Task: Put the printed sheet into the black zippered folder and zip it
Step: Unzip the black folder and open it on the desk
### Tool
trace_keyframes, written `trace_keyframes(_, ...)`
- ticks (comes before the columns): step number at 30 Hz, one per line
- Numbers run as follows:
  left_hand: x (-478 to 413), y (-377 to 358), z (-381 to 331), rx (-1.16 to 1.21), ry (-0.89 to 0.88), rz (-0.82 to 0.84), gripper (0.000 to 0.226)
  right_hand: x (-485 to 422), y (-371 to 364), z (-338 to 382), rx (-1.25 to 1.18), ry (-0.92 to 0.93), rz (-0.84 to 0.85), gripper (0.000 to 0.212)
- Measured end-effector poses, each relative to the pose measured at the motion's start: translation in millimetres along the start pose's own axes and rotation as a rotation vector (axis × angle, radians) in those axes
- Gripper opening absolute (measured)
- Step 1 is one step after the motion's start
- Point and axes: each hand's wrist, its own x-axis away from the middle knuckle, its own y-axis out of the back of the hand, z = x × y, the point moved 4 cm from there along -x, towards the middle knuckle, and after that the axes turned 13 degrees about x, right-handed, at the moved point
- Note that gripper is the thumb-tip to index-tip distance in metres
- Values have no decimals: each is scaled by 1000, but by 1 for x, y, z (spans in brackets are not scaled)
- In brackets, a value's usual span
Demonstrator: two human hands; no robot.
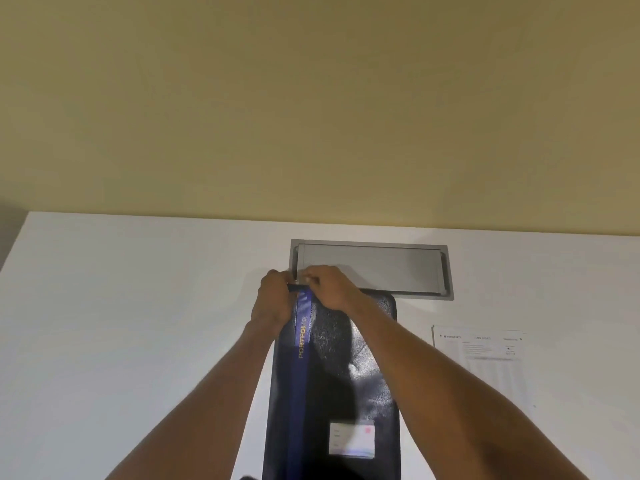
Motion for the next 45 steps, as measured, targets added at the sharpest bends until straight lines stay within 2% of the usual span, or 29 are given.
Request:
trace_keyframes(4,2,5,-2,41,-31,-13,21,-18,-8,16,161,62,172,30)
trace_keyframes(6,2,7,-2,44,-28,-11,21,-24,-7,18,226,71,203,29)
trace_keyframes(14,6,9,-1,81,6,-13,16,-33,8,25,279,102,83,23)
trace_keyframes(17,6,9,1,80,21,-11,16,-27,6,25,427,171,86,18)
trace_keyframes(23,2,11,3,95,41,6,14,-18,6,20,702,396,-22,14)
trace_keyframes(26,-3,13,7,121,86,-8,19,-15,14,2,801,427,-57,14)
trace_keyframes(30,-17,16,12,113,114,-38,14,-5,31,-34,915,358,-83,14)
trace_keyframes(33,-28,17,9,112,130,-68,14,5,47,-60,918,236,-121,16)
trace_keyframes(39,-45,13,4,111,122,-77,15,29,65,-105,814,5,-195,15)
trace_keyframes(45,-53,10,8,118,124,-76,12,61,61,-151,592,-183,-247,23)
